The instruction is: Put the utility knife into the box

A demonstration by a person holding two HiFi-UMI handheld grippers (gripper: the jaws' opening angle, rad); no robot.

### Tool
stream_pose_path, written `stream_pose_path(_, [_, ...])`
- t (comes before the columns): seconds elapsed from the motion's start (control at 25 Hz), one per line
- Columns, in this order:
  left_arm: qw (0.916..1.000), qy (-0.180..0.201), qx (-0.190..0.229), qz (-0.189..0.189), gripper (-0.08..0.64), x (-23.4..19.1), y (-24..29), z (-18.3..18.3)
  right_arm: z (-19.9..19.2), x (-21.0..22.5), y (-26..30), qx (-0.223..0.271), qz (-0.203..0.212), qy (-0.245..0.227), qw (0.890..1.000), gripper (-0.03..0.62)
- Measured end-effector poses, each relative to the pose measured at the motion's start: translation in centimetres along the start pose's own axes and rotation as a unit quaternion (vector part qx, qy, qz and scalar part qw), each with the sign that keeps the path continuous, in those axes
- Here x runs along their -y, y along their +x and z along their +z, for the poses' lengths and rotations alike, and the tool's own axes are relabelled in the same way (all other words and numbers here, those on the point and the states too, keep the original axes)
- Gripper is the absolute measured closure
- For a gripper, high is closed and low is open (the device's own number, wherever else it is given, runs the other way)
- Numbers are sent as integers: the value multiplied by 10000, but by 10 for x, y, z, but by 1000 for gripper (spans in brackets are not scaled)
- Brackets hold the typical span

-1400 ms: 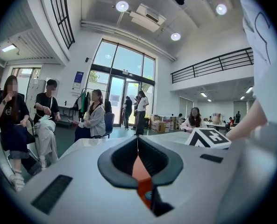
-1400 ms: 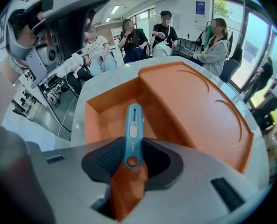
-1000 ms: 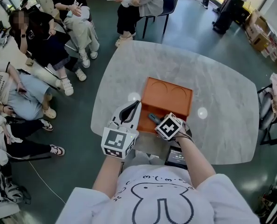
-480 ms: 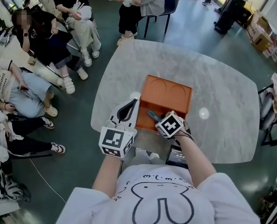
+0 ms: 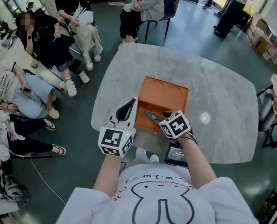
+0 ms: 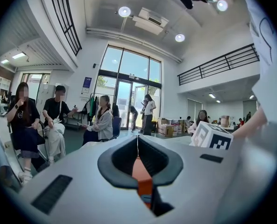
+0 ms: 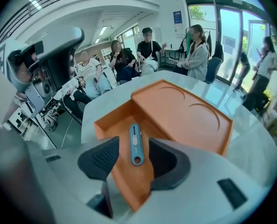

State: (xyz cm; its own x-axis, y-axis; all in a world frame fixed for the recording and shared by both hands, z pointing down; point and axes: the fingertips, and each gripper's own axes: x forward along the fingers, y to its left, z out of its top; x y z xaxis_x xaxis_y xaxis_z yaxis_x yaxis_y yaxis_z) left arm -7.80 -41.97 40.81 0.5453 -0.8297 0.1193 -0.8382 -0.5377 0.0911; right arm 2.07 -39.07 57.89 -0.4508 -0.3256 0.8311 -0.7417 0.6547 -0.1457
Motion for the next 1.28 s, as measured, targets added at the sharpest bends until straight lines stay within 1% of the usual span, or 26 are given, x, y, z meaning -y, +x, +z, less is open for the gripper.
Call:
stream_pose_path(0.2, [9998,122,121,-88,545,12,-2,12,13,-4,-28,481,-76,179,9987,393])
stream_pose_path(0.44, [9993,188,266,-185,545,19,-2,22,28,-11,-62,1047,-225,148,9941,394])
stream_pose_path(0.6, [9986,246,355,-307,545,28,0,28,37,-15,-90,1537,-256,129,9877,425])
stream_pose_path(0.68, [9981,289,404,-377,545,34,3,32,44,-14,-105,1840,-274,148,9824,446])
stream_pose_path(0.76, [9975,327,443,-435,545,39,4,35,51,-13,-122,2145,-350,112,9760,487])
stream_pose_path(0.84, [9970,354,498,-483,545,44,6,40,58,-11,-138,2394,-440,20,9699,524])
stream_pose_path(1.0, [9955,421,632,-571,545,52,5,49,69,-15,-165,2915,-512,-152,9551,570])
stream_pose_path(1.12, [9946,467,710,-599,545,57,4,55,77,-21,-184,3323,-443,-152,9420,581])
stream_pose_path(1.28, [9936,538,775,-622,545,61,1,59,86,-28,-203,3739,-403,-305,9261,581])
